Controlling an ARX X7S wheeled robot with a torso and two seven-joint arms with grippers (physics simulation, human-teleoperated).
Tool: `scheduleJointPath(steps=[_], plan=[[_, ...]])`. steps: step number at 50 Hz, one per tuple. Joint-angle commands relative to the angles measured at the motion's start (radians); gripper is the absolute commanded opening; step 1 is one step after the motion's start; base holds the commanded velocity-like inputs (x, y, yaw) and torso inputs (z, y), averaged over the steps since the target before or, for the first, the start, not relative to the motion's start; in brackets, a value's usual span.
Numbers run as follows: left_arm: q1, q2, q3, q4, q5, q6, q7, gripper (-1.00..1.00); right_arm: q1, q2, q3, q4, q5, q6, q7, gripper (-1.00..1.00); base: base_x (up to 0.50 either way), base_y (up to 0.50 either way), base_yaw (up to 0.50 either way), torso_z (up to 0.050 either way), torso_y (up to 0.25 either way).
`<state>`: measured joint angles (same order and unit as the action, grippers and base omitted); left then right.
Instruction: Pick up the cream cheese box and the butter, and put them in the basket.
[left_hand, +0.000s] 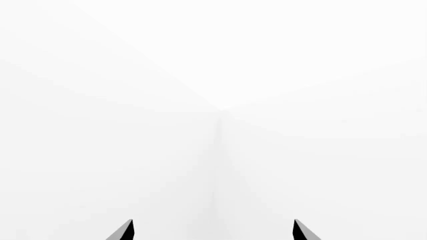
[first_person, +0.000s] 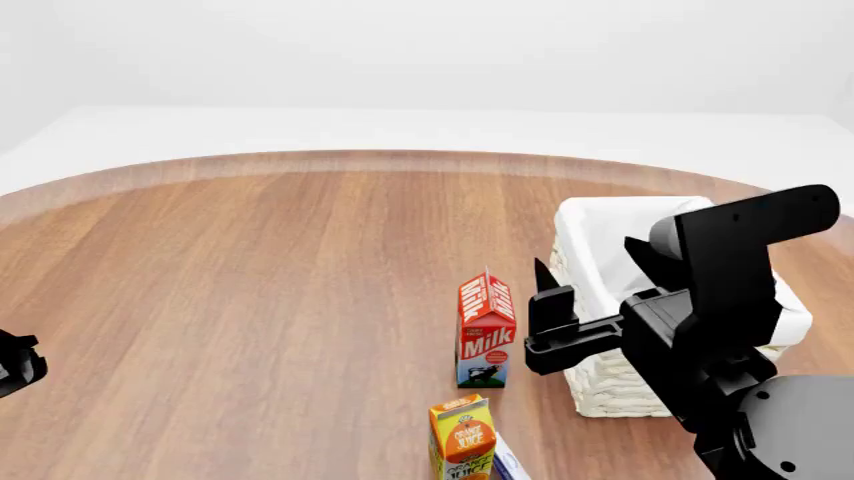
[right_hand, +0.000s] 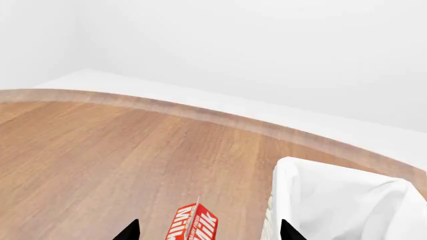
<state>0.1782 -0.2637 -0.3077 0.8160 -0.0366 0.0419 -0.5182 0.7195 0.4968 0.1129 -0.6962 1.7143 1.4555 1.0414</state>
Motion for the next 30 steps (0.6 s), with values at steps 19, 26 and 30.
scheduleJointPath(steps=[19, 26, 30], plan=[[0.004, 0.010, -0.012, -0.018, 0.011, 0.006, 0.012, 1.00, 0.045, -0.022, -0.136, 0.151, -0.064, -0.009, -0.040, 1.00, 0.00, 0.00, 0.00, 0.000, 0.000], [0.004, 0.007, -0.009, -0.020, 0.011, 0.005, 0.009, 1.00, 0.019, -0.029, -0.165, 0.151, -0.123, -0.017, -0.092, 1.00, 0.00, 0.00, 0.00, 0.000, 0.000], [0.006, 0.006, -0.009, -0.021, 0.009, 0.007, 0.007, 1.00, -0.001, -0.024, -0.185, 0.150, -0.185, -0.025, -0.142, 1.00, 0.00, 0.00, 0.00, 0.000, 0.000]])
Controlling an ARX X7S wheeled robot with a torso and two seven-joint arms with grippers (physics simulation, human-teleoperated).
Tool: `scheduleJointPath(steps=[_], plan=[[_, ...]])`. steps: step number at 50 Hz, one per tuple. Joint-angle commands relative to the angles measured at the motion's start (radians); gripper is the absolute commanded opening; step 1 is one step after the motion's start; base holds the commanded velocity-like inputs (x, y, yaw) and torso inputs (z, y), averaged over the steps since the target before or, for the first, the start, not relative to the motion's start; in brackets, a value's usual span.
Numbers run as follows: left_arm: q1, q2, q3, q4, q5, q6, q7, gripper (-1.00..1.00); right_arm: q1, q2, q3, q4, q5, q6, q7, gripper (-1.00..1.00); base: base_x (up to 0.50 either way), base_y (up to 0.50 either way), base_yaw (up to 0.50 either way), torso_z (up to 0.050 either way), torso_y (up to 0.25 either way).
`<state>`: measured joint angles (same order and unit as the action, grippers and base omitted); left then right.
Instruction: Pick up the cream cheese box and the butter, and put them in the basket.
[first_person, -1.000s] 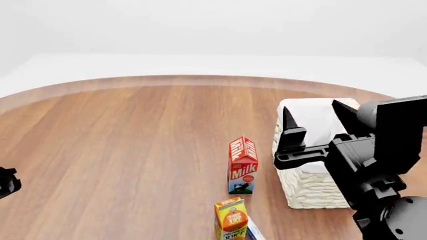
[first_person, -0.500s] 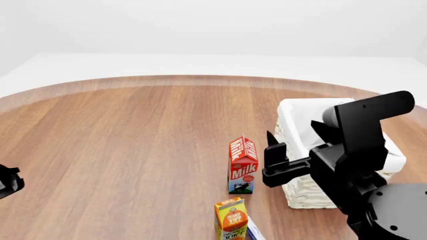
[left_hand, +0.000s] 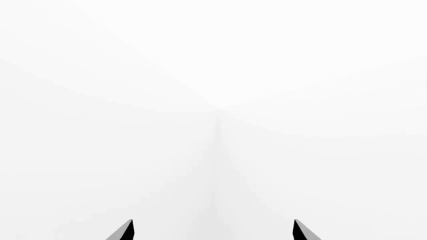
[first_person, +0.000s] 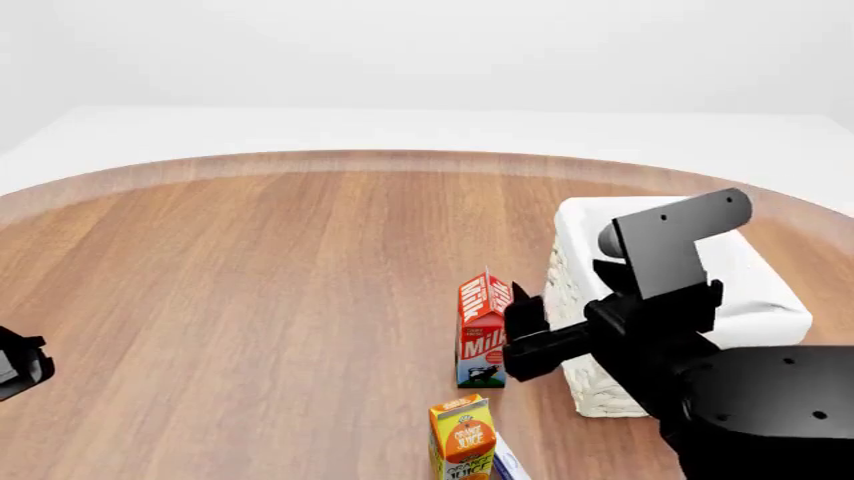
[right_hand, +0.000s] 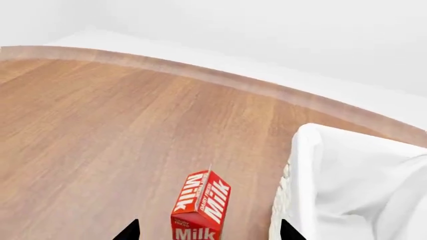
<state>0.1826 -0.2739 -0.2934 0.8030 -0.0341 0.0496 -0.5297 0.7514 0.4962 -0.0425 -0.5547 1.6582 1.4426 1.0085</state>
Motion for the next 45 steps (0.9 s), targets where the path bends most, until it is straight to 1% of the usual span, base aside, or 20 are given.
scheduleJointPath(steps=[1, 10, 45], plan=[[0.002, 0.016, -0.023, -0.008, 0.007, -0.001, 0.018, 1.00, -0.035, -0.021, -0.035, 0.013, -0.146, -0.015, -0.119, 1.00, 0.00, 0.00, 0.00, 0.000, 0.000], [0.001, 0.013, -0.017, -0.011, 0.009, -0.001, 0.015, 1.00, -0.056, -0.006, -0.080, 0.047, -0.257, -0.052, -0.199, 1.00, 0.00, 0.00, 0.00, 0.000, 0.000], [0.007, 0.000, -0.014, -0.011, 0.003, -0.001, 0.002, 1.00, -0.151, 0.041, -0.200, 0.069, -0.409, -0.134, -0.301, 1.00, 0.00, 0.00, 0.00, 0.000, 0.000]])
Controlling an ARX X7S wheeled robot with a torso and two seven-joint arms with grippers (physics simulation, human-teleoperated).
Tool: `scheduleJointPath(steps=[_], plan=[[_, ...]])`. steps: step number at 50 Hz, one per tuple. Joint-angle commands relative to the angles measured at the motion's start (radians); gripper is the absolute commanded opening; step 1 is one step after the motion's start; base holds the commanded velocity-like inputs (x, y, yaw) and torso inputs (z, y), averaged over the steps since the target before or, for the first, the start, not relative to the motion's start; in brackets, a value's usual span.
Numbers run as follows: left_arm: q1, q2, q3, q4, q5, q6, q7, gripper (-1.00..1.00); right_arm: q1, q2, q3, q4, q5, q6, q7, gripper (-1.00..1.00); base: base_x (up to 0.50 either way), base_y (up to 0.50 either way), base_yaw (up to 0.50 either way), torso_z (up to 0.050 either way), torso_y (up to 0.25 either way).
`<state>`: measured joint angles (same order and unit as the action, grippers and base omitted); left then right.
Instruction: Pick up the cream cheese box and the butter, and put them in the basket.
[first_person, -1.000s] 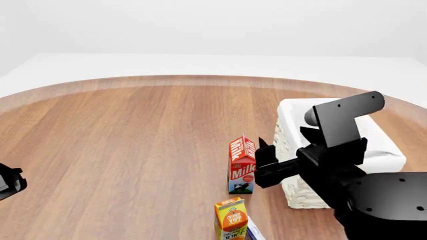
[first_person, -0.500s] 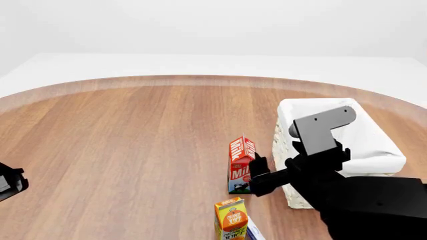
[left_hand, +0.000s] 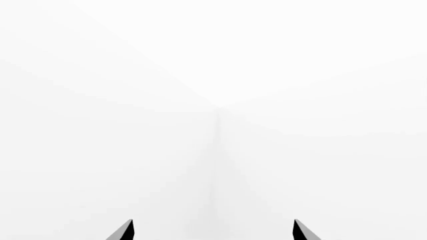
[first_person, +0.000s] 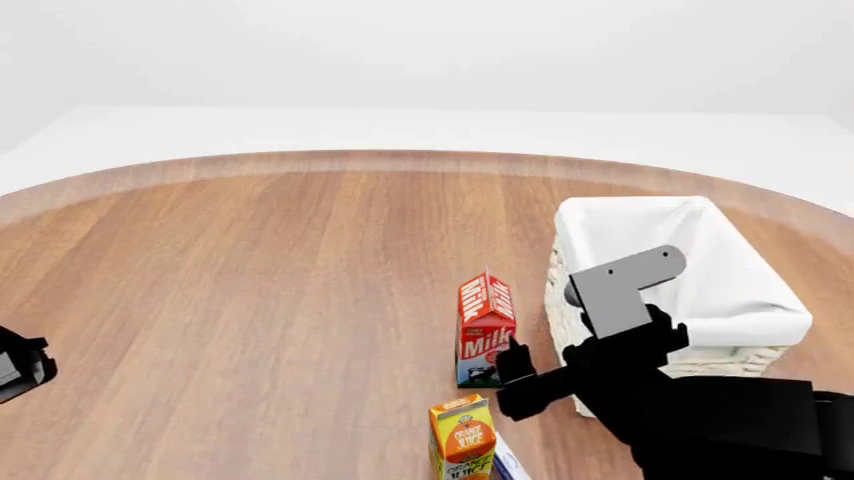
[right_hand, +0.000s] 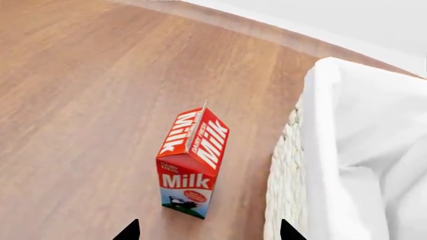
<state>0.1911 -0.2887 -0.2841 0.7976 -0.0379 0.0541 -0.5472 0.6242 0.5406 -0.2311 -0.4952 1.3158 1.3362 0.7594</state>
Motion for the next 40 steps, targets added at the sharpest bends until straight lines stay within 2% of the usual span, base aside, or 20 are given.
scheduleJointPath(steps=[1, 40], plan=[[-0.002, 0.015, -0.024, -0.007, 0.006, -0.004, 0.019, 1.00, -0.026, -0.002, -0.014, 0.011, -0.071, -0.030, -0.054, 1.00, 0.00, 0.00, 0.00, 0.000, 0.000], [0.006, 0.005, -0.013, -0.015, 0.008, 0.001, 0.007, 1.00, -0.132, 0.042, -0.097, 0.056, -0.195, -0.140, -0.141, 1.00, 0.00, 0.00, 0.00, 0.000, 0.000]])
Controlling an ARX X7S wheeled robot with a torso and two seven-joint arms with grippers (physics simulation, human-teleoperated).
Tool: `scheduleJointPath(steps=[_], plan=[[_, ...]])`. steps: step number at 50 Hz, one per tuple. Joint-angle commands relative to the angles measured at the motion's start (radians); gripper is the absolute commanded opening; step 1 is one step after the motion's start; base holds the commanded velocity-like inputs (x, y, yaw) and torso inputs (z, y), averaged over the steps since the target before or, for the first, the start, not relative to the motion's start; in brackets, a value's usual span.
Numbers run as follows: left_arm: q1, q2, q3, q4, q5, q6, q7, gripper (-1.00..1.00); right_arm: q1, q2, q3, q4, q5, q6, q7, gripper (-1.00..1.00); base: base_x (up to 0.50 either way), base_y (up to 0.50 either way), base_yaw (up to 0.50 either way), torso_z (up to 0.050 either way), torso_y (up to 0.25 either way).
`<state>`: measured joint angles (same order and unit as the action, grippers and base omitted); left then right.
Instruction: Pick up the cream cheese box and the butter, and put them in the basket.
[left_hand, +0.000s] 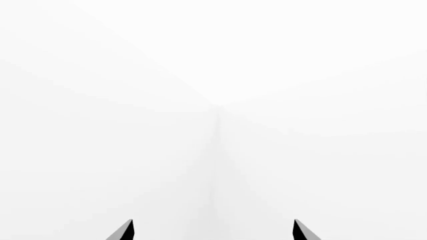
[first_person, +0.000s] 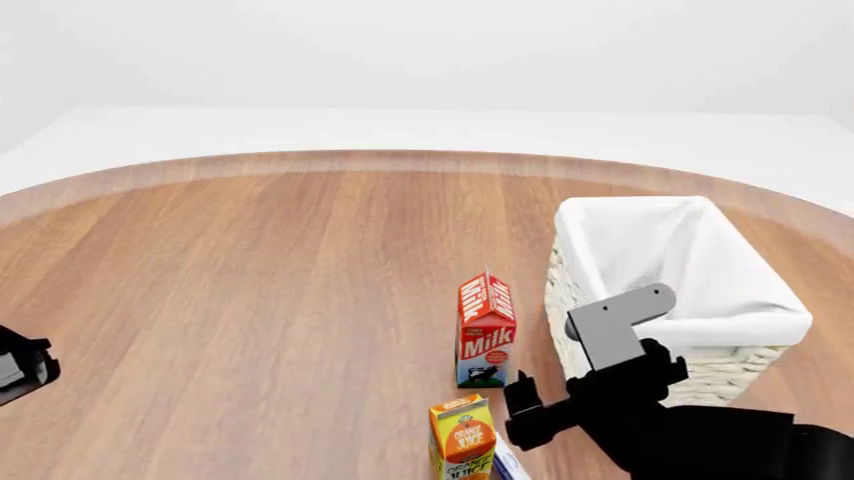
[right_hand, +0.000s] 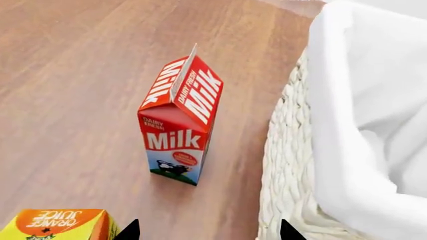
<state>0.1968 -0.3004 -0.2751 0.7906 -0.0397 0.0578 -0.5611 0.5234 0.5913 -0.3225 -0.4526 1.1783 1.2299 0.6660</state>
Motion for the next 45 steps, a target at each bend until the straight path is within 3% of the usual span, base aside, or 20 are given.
scheduleJointPath(steps=[1, 45], plan=[[0.001, 0.016, -0.022, -0.009, 0.009, -0.002, 0.020, 1.00, -0.034, -0.008, -0.007, 0.017, -0.060, -0.037, -0.050, 1.00, 0.00, 0.00, 0.00, 0.000, 0.000], [0.003, 0.004, -0.010, -0.009, 0.008, -0.006, 0.007, 1.00, -0.151, 0.027, -0.069, 0.071, -0.151, -0.141, -0.110, 1.00, 0.00, 0.00, 0.00, 0.000, 0.000]])
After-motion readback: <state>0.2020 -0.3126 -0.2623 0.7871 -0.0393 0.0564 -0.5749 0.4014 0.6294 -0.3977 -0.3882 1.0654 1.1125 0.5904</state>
